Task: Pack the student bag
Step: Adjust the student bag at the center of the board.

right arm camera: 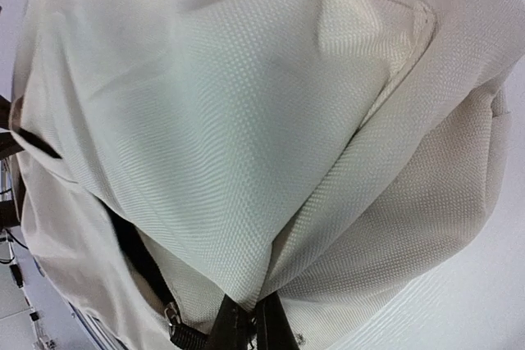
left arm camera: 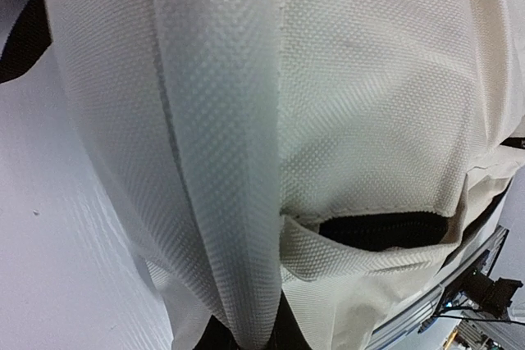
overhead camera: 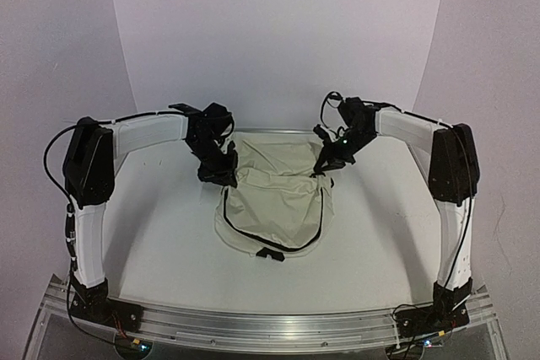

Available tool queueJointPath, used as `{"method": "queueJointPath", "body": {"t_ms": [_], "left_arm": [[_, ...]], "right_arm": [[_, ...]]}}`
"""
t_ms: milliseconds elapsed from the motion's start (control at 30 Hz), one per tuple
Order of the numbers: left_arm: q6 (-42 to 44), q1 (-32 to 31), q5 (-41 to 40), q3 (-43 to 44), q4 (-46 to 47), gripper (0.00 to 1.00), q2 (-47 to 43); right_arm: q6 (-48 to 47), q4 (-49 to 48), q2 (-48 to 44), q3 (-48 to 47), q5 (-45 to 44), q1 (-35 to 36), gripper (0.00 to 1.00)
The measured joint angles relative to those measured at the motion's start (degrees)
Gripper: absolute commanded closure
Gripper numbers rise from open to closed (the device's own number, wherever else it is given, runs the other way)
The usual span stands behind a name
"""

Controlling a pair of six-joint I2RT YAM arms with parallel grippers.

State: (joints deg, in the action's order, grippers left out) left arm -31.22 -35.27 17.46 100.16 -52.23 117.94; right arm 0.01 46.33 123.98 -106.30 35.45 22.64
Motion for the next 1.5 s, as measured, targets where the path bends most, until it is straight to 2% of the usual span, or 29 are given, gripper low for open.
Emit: {"method": "queueJointPath", "body": {"t_ms": [167, 333, 400, 633, 767, 867, 900, 933, 967, 1067, 1133, 1200, 1267, 1400, 1500], "left_arm": [[3.1, 1.6, -3.8, 7.6, -3.4, 1.00, 0.4], [5.2, 2.5, -5.7, 11.7, -4.7, 1.00, -1.4], [5.1, 2.3, -5.6, 8.4, -2.7, 1.00, -4.1], [0.5, 0.6, -1.3, -13.4, 6.9, 1.00, -16.8], [-1.7, 0.5, 1.3, -19.3, 10.7, 1.00, -15.6], [-2.4, 0.4, 2.6, -20.4, 12.3, 1.00, -13.0], [-2.6, 0.4, 2.8, -20.5, 12.8, 0.96, -12.6], [-2.9, 0.4, 2.9, -20.5, 13.3, 0.92, -12.5], [-3.2, 0.4, 3.1, -20.7, 13.7, 0.83, -12.4], [-3.7, 0.4, 3.2, -20.7, 13.4, 0.48, -12.4], [-3.7, 0.4, 3.2, -20.8, 12.9, 0.21, -12.6], [-3.8, 0.5, 3.1, -20.8, 11.9, 0.02, -13.4], [-4.1, 0.7, 2.9, -20.8, 10.4, 0.00, -15.0], [-3.6, 2.1, 2.3, -18.4, 5.3, 0.00, -18.8], [-2.9, 5.4, 2.5, -14.8, 3.1, 0.00, -20.3]], "right_arm": [[0.3, -0.1, -0.1, -6.5, 0.3, -0.1, 1.00], [1.7, -0.3, -2.2, -6.9, 1.3, -0.2, 1.00], [2.2, -0.7, -4.0, -6.1, 1.7, -0.2, 1.00], [1.4, -1.6, -12.9, 4.6, 2.8, 1.1, 1.00], [0.1, -2.0, -10.9, 9.7, 2.5, 1.5, 1.00], [-1.2, -3.0, -8.2, 12.0, 2.0, 1.6, 1.00], [-1.6, -3.7, -7.8, 12.5, 1.9, 1.5, 0.98], [-2.0, -4.3, -7.7, 13.0, 1.7, 1.6, 0.88], [-2.4, -4.7, -7.6, 13.3, 1.7, 1.7, 0.74], [-3.3, -5.1, -7.6, 13.4, 1.5, 2.1, 0.41], [-3.6, -5.1, -7.7, 13.4, 1.3, 2.6, 0.24], [-4.0, -4.8, -7.9, 13.4, 0.9, 2.8, 0.08], [-4.5, -4.4, -8.6, 13.3, 0.2, 2.9, 0.02], [-5.2, -2.4, -12.0, 11.1, -1.9, 1.4, 0.02], [-5.2, -1.8, -16.3, 9.2, -4.1, -1.3, 0.02]]}}
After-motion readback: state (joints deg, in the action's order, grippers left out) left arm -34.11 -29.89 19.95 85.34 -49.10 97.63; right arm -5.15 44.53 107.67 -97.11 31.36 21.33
